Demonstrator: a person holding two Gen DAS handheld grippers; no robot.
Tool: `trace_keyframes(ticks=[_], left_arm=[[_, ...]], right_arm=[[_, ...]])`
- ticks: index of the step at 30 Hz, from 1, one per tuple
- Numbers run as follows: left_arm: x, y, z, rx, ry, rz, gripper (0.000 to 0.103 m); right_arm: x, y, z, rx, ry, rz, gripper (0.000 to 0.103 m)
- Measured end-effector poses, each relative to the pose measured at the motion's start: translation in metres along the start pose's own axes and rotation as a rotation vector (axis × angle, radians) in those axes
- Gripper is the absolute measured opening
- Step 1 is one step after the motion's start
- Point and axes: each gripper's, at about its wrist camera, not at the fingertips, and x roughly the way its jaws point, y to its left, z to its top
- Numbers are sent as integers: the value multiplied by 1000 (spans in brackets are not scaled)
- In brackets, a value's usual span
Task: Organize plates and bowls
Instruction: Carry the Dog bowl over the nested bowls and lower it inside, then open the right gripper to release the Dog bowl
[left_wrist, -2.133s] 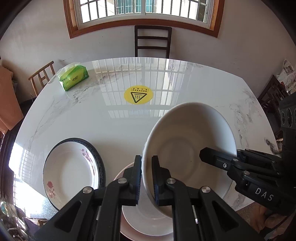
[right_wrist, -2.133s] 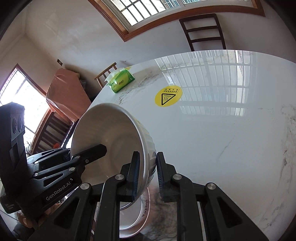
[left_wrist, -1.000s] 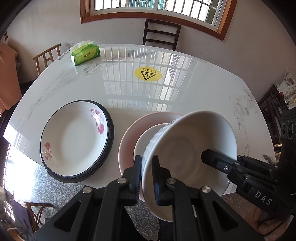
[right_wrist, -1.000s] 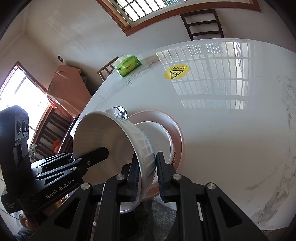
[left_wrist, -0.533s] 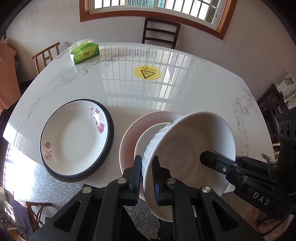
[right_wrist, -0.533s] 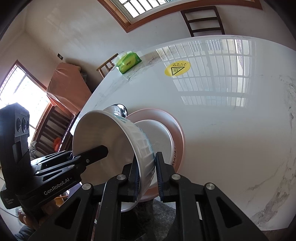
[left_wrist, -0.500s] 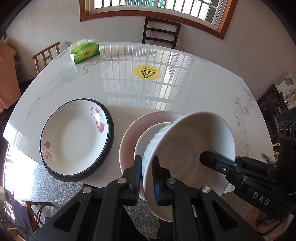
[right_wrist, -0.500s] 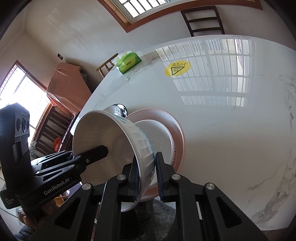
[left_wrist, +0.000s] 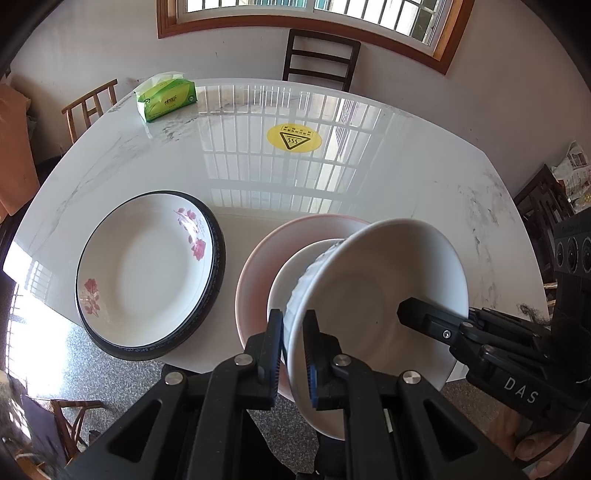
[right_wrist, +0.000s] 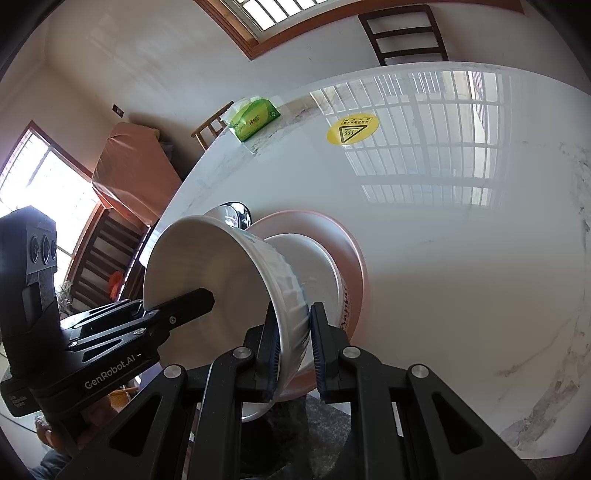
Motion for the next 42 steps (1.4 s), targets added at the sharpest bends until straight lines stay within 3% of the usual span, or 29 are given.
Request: trace_keyframes(ticks=[24, 32, 38, 42], left_arm=[[0, 4, 5, -3, -26, 26, 12], [4, 14, 9, -24, -14, 33, 13], [0, 18, 10, -40, -24, 28, 17], [0, 21, 10, -55, -25, 28, 18]], right_arm=[[10, 2, 1, 7, 17, -22, 16], [9, 8, 7, -25, -15, -51, 29], [7, 1, 8, -10, -23, -58, 30], [-6, -4, 11, -17, -94, -77, 30]])
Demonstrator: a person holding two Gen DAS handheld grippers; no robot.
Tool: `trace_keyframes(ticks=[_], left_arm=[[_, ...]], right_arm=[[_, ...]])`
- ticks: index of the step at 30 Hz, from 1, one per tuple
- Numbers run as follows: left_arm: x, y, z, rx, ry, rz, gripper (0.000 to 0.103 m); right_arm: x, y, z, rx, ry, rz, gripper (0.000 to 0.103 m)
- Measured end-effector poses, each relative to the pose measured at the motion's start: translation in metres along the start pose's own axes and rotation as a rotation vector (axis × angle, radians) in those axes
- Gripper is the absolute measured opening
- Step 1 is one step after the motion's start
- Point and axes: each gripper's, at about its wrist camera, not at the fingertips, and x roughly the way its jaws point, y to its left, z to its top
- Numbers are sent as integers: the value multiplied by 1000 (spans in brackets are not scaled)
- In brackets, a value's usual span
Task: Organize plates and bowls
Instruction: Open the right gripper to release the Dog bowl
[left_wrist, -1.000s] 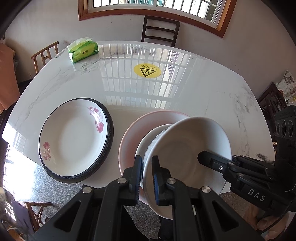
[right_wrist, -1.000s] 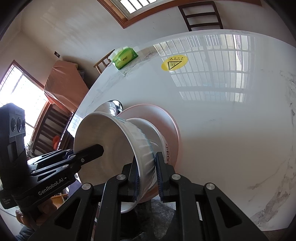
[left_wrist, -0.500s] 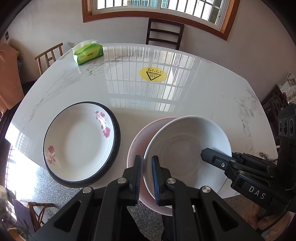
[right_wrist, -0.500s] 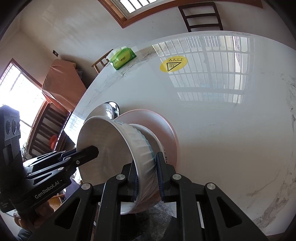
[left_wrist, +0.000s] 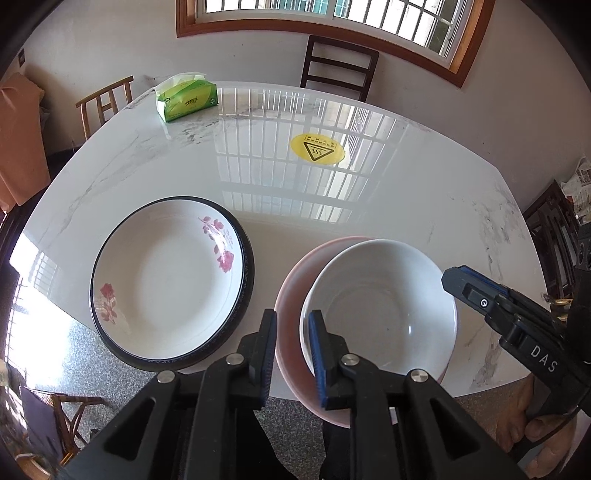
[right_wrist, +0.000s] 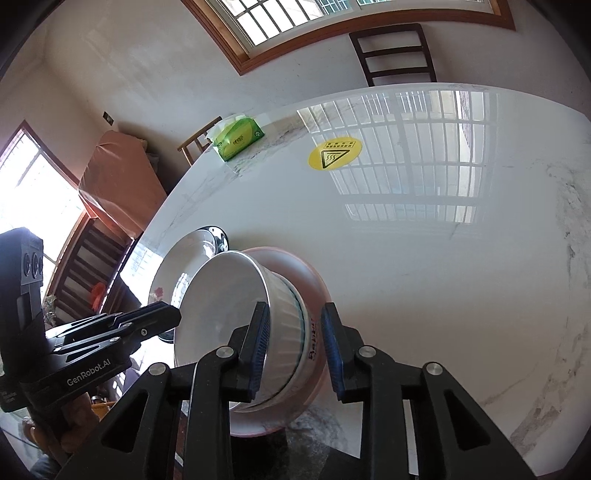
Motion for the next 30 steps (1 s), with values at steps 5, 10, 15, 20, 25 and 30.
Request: trace_keyframes(ticks=[5, 10, 15, 20, 25, 30], left_arm=[[6, -1, -2, -7, 18, 2, 20], [11, 1, -2, -8, 34, -7, 22], [16, 1, 1, 1, 32, 3, 28], [23, 6, 8, -27, 79, -28, 29], [19, 10, 17, -64, 68, -68, 29], [17, 5, 21, -54, 51, -68, 30]], right_arm=[[-3, 12, 10, -100, -94, -87, 17], [11, 14, 18, -128, -117, -120, 8], [24, 16, 10, -159, -90, -137, 7], [23, 28, 5, -291, -77, -221, 7], [5, 17, 9, -225, -130, -165, 8], [-2, 15, 22, -179, -190, -81, 8]])
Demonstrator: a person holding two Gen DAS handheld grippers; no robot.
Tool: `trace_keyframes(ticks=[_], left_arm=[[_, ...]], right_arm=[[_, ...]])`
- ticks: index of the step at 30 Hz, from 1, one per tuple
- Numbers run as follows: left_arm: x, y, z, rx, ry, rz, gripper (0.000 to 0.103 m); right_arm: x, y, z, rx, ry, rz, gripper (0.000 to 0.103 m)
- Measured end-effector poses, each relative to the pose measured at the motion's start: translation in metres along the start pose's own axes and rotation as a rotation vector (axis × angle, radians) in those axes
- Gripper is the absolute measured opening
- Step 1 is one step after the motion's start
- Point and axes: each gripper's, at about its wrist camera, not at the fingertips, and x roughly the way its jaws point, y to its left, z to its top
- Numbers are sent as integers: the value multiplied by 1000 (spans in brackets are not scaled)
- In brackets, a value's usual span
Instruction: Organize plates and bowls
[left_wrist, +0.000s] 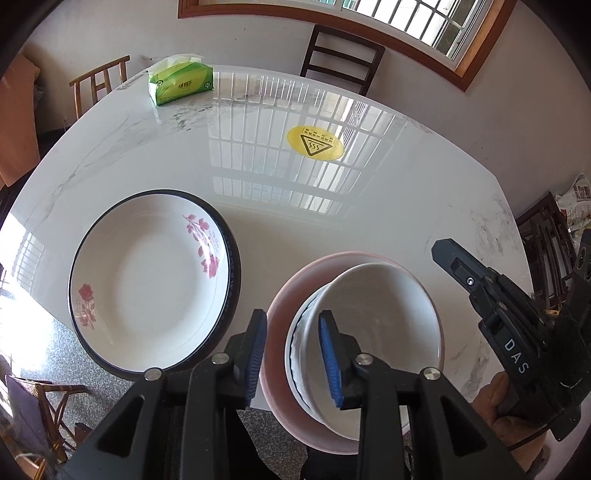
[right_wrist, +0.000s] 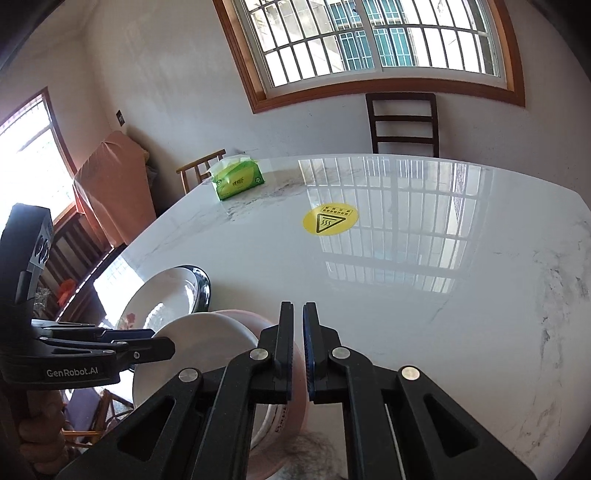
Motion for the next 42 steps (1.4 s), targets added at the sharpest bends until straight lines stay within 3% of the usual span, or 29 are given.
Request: trace_keyframes(ticks=[4, 7, 12, 14, 18, 20, 22, 26, 32, 35, 36, 37, 39, 42], left_arm=[[0, -3, 1, 25, -17, 36, 30], [6, -2, -1, 41, -13, 51, 31], [8, 4, -9, 45, -25, 43, 33], [1, 6, -12, 40, -51, 13, 33], [-26, 12, -25, 15, -141, -84, 33], [-43, 15, -38, -7, -231, -98, 33], [-54, 17, -50, -18, -289, -94, 43], [-62, 21, -66, -31, -316, -93, 44], [-53, 24, -98, -55, -299, -77, 44], [-49, 21, -114, -51, -276, -95, 44], [-50, 20, -122, -48, -274, -118, 46], [-52, 18, -128, -41, -271, -136, 57], [-57, 11, -139, -18, -278, -133, 68], [-75, 9, -150, -8, -345, -164, 68]], right_arm=[[16, 7, 4, -8, 17, 32, 8], [32, 17, 0, -42, 84, 45, 7], [16, 12, -2, -6, 48, 61, 8], [3, 4, -4, 30, 27, 67, 13], [-19, -13, -15, 141, 8, 96, 37], [-29, -18, -25, 188, 4, 113, 39], [-38, -22, -39, 248, 1, 141, 39], [-57, -13, -72, 308, -2, 106, 42], [-92, 13, -110, 280, 12, 9, 63], [-116, 23, -110, 243, -70, -61, 77], [-122, 25, -109, 234, -96, -69, 90], [-127, 26, -109, 236, -125, -59, 97], [-135, 27, -114, 250, -179, 28, 99], [-135, 26, -117, 260, -184, 103, 103]])
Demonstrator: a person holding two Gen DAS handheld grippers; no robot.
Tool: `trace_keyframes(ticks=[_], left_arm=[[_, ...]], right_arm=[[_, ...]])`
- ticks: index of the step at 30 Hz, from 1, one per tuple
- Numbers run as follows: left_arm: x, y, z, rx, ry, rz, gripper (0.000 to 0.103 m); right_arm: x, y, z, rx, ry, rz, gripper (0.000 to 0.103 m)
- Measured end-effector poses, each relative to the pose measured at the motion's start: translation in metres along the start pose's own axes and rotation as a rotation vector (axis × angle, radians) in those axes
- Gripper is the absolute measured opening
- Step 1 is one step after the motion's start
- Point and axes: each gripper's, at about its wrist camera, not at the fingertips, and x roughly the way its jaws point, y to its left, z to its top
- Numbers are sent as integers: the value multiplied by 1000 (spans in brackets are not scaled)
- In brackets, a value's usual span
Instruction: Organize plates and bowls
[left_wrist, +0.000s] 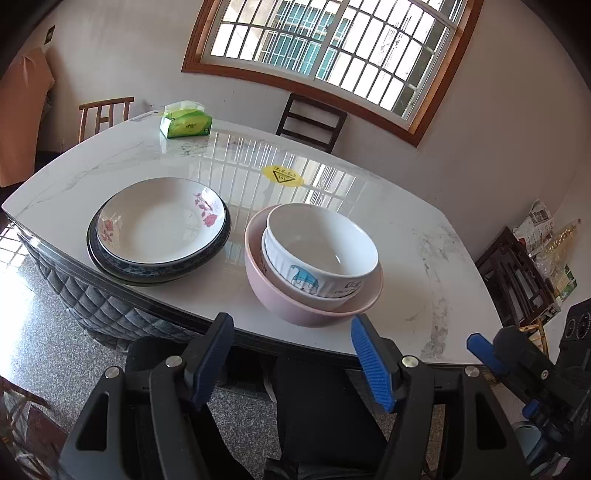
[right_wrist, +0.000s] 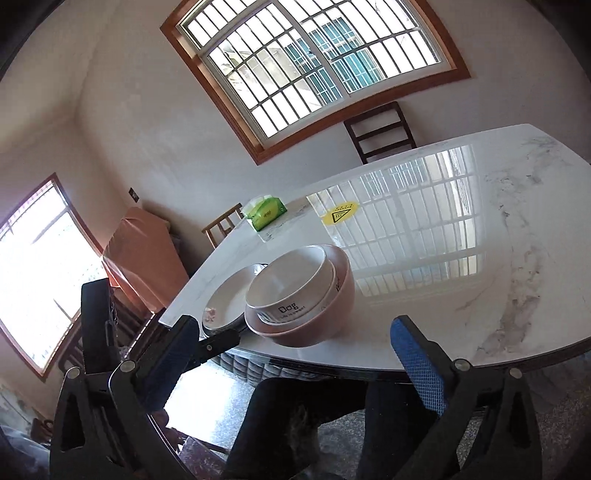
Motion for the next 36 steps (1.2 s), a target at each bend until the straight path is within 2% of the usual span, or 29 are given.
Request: trace_keyframes(ticks=[3, 4, 6, 8, 9, 12, 13, 15, 18, 23, 24, 27, 30, 33, 36], left_arm=[[-16, -4, 2, 3, -66, -102, 68], [-20, -5, 4, 8, -87, -91, 68], [-19, -9, 12, 47, -92, 5, 68], [-7, -10, 24, 90, -38, 87, 68], [1, -5, 29, 76, 13, 69, 68], [21, 15, 44, -14, 124, -72, 68], [26, 19, 49, -25, 144, -72, 68], [33, 28, 59, -60, 177, -39, 68], [41, 40, 75, -102, 217, -39, 68], [55, 52, 90, -143, 300, 65, 67], [57, 54, 91, -150, 312, 72, 66], [61, 57, 93, -168, 332, 85, 65], [69, 57, 96, -182, 362, 88, 36], [76, 63, 95, -223, 390, 80, 22], [79, 60, 96, -228, 410, 62, 20]], right_arm=[[8, -2, -5, 29, 56, 25, 103], [10, -1, -5, 25, 71, 34, 103], [15, 7, -5, -11, 118, 38, 103], [16, 10, -4, -30, 131, 43, 103], [17, 9, 0, -31, 125, 47, 103], [23, 6, 15, -51, 146, -1, 103], [26, 3, 19, -48, 162, -13, 103], [33, -1, 28, -46, 182, -6, 102], [48, 3, 42, -128, 224, -63, 102], [77, -15, 62, -127, 311, -71, 101], [83, -21, 64, -111, 331, -69, 98], [102, -37, 66, -37, 420, -24, 78], [115, -45, 61, -17, 478, -22, 63], [123, -50, 60, -8, 499, -27, 59], [130, -52, 62, -6, 517, -29, 56]])
